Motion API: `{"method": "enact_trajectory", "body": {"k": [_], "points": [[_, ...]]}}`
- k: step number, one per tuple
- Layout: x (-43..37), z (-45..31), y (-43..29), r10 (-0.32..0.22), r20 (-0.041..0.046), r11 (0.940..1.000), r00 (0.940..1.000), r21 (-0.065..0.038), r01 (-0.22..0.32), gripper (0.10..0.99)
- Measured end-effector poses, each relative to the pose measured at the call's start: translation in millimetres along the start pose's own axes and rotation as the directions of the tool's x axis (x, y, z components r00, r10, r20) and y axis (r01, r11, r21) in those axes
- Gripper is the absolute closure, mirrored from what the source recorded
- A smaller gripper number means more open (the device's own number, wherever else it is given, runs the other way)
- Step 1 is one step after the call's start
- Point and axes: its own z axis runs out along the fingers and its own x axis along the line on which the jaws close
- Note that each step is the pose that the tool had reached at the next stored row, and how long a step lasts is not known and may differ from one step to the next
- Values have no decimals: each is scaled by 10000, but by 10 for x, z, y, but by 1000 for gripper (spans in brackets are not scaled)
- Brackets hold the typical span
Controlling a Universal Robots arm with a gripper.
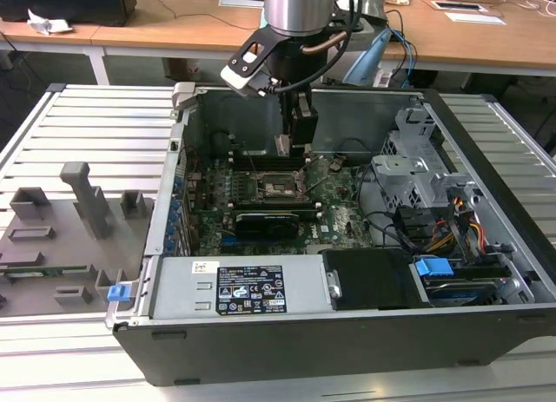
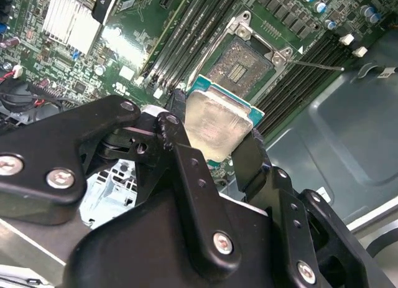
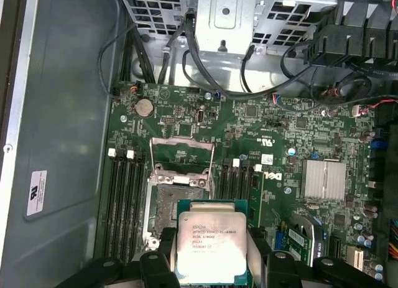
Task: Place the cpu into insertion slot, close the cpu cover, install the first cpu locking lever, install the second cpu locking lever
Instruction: 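Place the cpu into insertion slot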
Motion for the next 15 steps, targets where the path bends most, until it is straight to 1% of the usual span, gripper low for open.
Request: {"method": "enact_trajectory", "body": {"k": [6,15], "points": [[15,38,-1,160,14,9999,9999,-1,-160,549],[15,55,-3,207,17,9998,9998,-3,-207,549]]}}
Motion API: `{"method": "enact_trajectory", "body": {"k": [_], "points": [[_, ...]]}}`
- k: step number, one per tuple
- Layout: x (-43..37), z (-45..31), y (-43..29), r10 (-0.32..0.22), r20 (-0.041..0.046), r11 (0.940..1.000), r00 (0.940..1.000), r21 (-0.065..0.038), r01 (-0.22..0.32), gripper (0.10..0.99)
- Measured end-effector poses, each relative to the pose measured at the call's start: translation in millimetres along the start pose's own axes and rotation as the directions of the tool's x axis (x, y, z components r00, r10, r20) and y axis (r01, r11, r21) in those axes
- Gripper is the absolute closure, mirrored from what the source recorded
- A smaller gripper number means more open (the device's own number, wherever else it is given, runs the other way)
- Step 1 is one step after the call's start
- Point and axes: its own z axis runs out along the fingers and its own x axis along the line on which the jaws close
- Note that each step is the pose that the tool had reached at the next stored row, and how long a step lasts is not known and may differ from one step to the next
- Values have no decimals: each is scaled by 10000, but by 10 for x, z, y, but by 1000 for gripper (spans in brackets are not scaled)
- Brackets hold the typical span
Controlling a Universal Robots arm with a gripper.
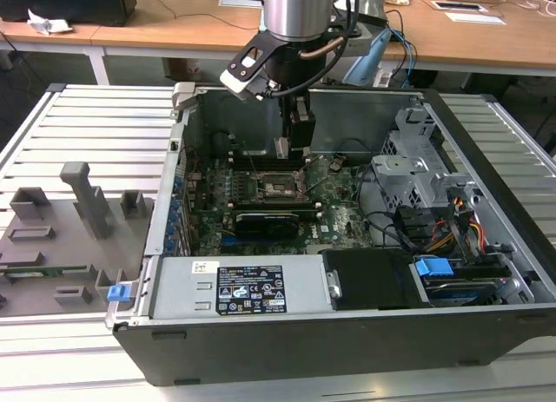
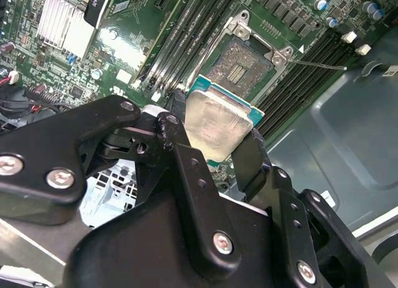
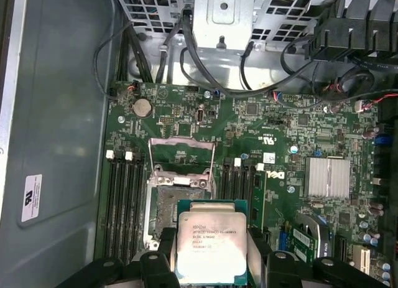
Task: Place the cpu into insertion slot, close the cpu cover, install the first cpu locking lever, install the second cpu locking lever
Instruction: 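Place the cpu into insertion slot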
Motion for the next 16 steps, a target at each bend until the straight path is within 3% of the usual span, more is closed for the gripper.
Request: {"method": "enact_trajectory", "body": {"k": [16], "points": [[2,63,-5,1,1,10000,10000,1,-1,549]]}}
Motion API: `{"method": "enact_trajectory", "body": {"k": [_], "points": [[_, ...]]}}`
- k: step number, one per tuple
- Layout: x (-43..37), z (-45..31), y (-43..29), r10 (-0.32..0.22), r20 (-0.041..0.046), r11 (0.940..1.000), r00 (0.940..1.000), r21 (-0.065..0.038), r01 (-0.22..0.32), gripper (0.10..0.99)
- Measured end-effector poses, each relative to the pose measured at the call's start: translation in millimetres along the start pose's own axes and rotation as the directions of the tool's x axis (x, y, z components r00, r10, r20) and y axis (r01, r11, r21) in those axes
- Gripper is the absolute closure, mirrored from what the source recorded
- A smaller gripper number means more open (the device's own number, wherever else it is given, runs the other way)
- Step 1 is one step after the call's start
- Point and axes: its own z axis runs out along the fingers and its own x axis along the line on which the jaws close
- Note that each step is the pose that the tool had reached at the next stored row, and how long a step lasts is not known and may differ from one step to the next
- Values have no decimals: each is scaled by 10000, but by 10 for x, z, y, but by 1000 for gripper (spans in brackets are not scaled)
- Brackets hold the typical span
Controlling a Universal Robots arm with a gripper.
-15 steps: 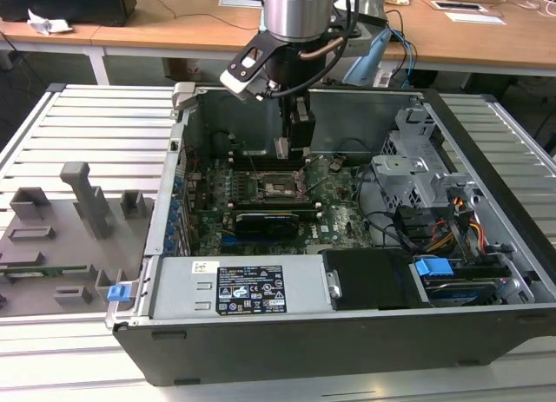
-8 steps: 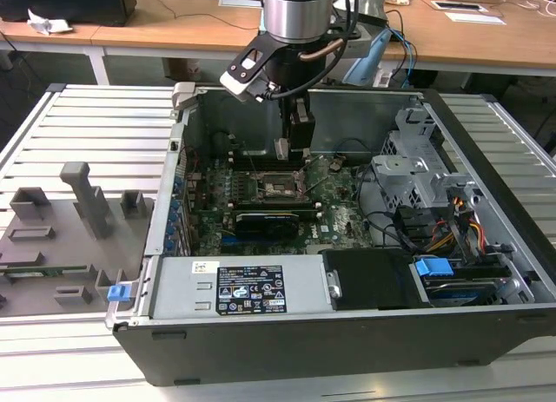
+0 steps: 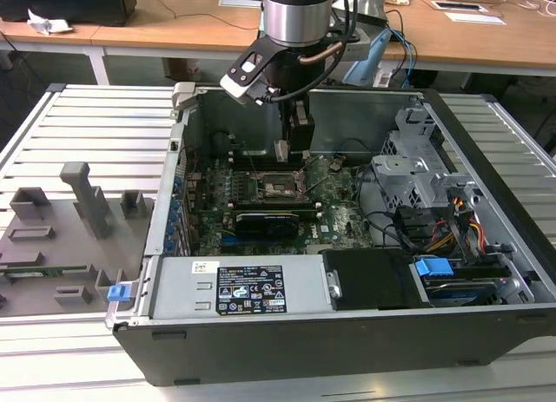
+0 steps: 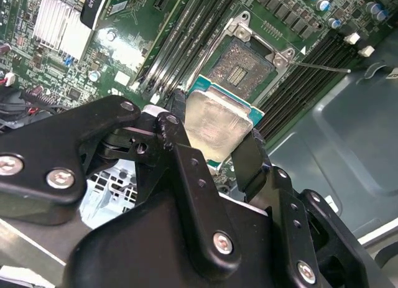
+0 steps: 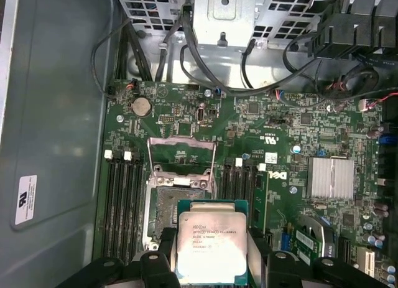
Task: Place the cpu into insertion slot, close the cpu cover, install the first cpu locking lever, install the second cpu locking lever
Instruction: 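Place the cpu into insertion slot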
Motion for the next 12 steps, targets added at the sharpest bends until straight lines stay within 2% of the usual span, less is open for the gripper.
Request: {"method": "enact_trajectory", "body": {"k": [9,12], "points": [[-1,64,-5,3,-4,10000,10000,-2,-3,549],[22,122,-8,4,-2,10000,10000,-16,-4,549]]}}
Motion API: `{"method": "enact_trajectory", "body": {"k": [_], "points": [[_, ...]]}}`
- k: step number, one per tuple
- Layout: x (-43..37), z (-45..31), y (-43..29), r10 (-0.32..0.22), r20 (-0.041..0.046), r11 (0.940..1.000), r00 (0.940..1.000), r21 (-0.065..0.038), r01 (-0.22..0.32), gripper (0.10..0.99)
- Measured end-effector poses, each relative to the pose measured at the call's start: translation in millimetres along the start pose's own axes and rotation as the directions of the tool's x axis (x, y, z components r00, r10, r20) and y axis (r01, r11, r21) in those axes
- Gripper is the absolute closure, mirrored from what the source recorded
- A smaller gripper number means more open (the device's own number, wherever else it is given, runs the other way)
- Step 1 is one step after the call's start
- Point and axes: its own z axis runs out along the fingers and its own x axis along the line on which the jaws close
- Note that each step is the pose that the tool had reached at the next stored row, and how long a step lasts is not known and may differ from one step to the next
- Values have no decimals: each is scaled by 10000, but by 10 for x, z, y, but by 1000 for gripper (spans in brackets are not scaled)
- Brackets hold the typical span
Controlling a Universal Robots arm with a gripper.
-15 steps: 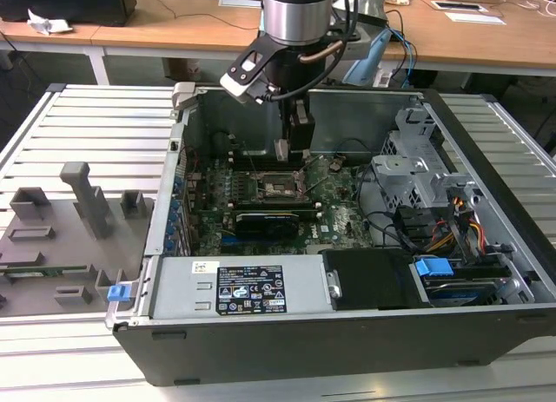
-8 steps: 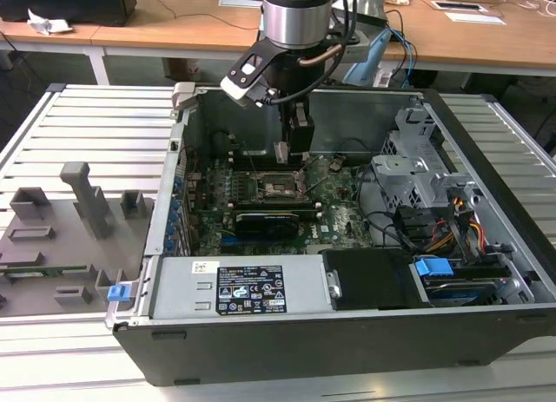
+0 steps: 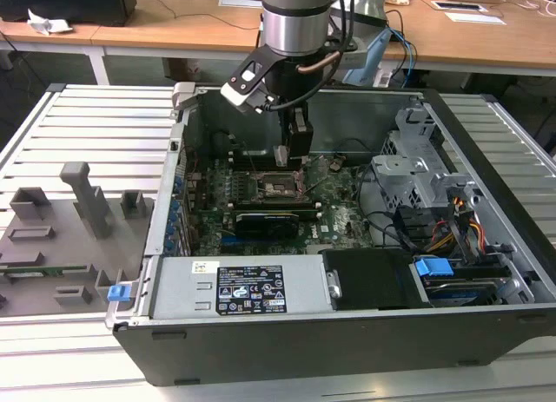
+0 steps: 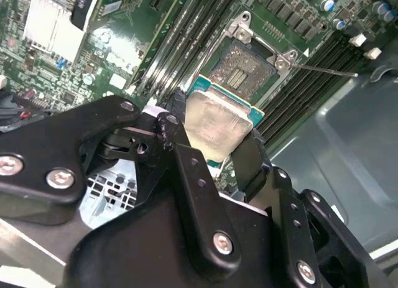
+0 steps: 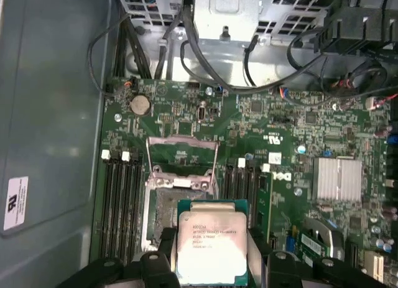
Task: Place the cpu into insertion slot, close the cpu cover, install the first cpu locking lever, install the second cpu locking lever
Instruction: 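Place the cpu into insertion slot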
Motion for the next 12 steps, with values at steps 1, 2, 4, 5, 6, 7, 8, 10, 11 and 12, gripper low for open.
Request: {"method": "enact_trajectory", "body": {"k": [1,2,4,5,6,7,8,10,11,12], "points": [[8,45,-4,-2,0,10000,10000,1,2,549],[8,73,-8,-4,0,10000,10000,1,4,549],[11,104,-28,-2,0,10000,10000,0,2,549],[19,135,-49,-2,1,10000,10000,0,2,549],[25,153,-56,-2,0,10000,10000,1,2,549],[34,171,-58,-1,1,10000,10000,1,1,549],[42,186,-60,-1,0,10000,10000,0,1,549],[56,207,-65,-2,1,10000,10000,1,2,549],[64,213,-70,-2,1,10000,10000,0,2,549],[70,217,-77,-1,-1,10000,10000,1,1,549]]}}
